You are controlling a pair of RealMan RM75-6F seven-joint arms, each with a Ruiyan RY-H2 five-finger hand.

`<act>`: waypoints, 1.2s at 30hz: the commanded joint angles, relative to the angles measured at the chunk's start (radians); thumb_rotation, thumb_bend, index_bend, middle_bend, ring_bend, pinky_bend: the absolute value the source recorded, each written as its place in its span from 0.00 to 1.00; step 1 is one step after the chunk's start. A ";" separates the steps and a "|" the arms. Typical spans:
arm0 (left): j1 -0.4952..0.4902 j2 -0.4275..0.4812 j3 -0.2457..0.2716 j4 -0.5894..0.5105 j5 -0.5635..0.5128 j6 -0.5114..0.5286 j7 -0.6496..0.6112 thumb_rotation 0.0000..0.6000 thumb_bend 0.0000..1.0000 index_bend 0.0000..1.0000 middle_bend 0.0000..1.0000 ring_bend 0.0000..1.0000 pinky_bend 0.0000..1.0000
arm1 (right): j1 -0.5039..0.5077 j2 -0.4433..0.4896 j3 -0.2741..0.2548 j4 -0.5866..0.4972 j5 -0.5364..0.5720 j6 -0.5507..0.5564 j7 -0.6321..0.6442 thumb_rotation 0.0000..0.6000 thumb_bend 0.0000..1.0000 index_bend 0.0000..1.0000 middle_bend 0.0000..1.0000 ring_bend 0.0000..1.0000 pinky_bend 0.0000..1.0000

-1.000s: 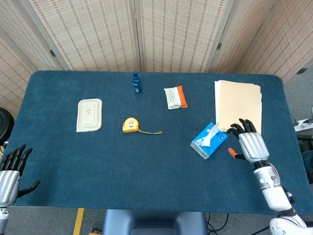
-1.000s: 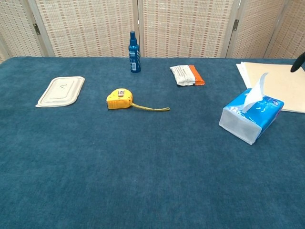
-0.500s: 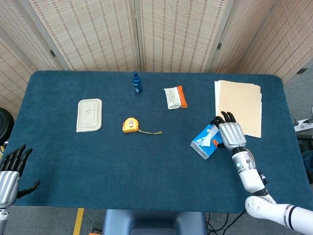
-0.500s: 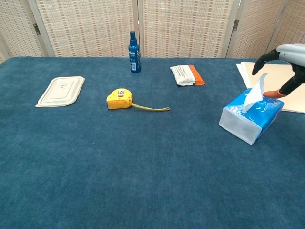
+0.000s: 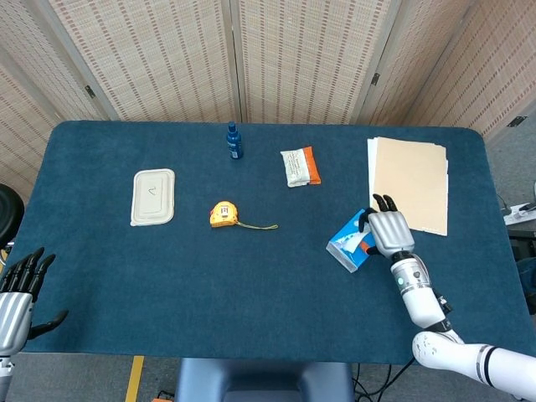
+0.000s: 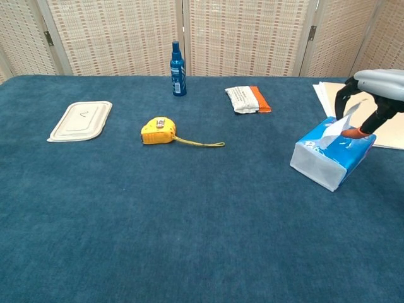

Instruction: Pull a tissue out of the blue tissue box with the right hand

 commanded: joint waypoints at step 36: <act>0.006 -0.002 0.004 -0.010 0.007 0.008 0.026 1.00 0.24 0.00 0.00 0.00 0.14 | -0.416 0.241 -0.278 -0.244 -0.903 0.609 0.384 1.00 0.56 0.65 0.43 0.02 0.00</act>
